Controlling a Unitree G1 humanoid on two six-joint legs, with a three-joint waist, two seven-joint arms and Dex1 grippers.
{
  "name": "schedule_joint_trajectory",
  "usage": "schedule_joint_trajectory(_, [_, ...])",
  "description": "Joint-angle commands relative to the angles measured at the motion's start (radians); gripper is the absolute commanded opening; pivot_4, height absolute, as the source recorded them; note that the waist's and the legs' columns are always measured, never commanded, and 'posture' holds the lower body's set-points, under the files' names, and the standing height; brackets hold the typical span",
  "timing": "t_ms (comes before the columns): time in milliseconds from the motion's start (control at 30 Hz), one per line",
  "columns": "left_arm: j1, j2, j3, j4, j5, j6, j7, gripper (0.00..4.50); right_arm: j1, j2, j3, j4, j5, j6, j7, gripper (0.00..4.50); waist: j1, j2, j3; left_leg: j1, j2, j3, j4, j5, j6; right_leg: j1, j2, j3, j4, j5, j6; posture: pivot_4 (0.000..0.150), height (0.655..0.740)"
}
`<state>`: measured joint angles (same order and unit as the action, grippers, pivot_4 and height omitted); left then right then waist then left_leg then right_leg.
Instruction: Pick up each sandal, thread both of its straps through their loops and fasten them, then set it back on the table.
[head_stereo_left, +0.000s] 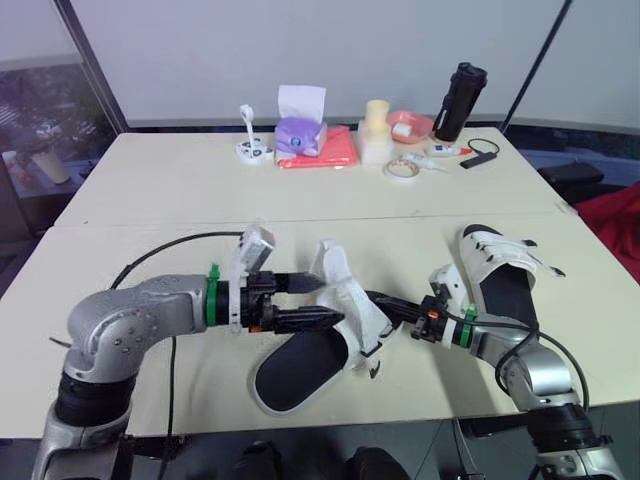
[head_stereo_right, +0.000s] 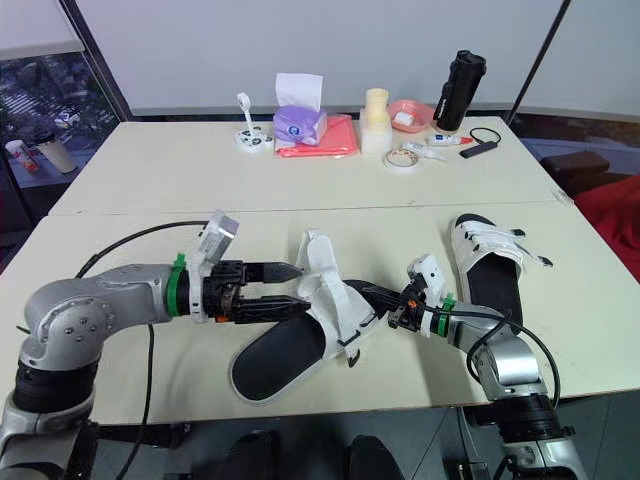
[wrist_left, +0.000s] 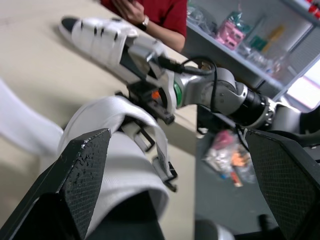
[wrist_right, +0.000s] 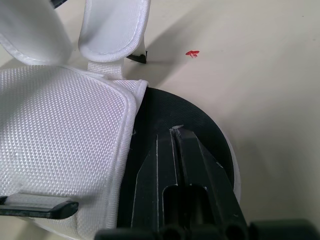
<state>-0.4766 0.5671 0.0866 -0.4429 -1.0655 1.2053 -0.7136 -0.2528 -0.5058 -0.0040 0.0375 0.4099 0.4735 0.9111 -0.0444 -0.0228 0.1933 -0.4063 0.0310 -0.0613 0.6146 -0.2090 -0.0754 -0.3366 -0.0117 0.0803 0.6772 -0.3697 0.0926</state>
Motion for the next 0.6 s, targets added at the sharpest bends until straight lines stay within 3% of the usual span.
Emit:
schedule_joint_trajectory(33, [0.022,0.045,-0.021,-0.012,-0.023,0.023,-0.024,4.44,0.028,-0.002,0.035,0.074,-0.036,0.035,-0.015,0.00,-0.002,0.000,0.000,0.000,0.000,0.000,0.000,0.000,0.000,0.000,0.000,0.000,0.000,0.000,0.000,0.150,0.7400])
schedule_joint_trajectory(167, [0.070,0.120,-0.122,-0.048,0.037,-0.011,-0.100,4.44,0.029,-0.005,0.031,0.069,-0.034,0.037,-0.017,0.00,-0.001,0.000,0.000,0.000,0.000,0.000,-0.001,0.000,0.000,0.000,0.000,0.000,-0.001,0.000,0.000,0.150,0.7400])
schedule_joint_trajectory(333, [0.089,0.128,-0.180,-0.027,0.078,-0.046,-0.126,4.44,0.037,-0.007,0.023,0.057,-0.031,0.041,-0.022,0.00,0.001,0.000,0.000,0.000,0.001,0.000,-0.002,0.000,0.000,0.001,0.000,0.000,-0.004,0.000,-0.001,0.150,0.7400])
schedule_joint_trajectory(600, [0.051,-0.048,-0.209,0.135,0.167,-0.121,-0.037,4.44,0.052,-0.028,-0.036,-0.042,0.044,0.122,-0.019,0.00,0.005,0.000,0.000,-0.002,0.001,0.000,-0.003,0.000,0.000,0.001,-0.001,0.000,-0.008,0.000,0.000,0.150,0.7400])
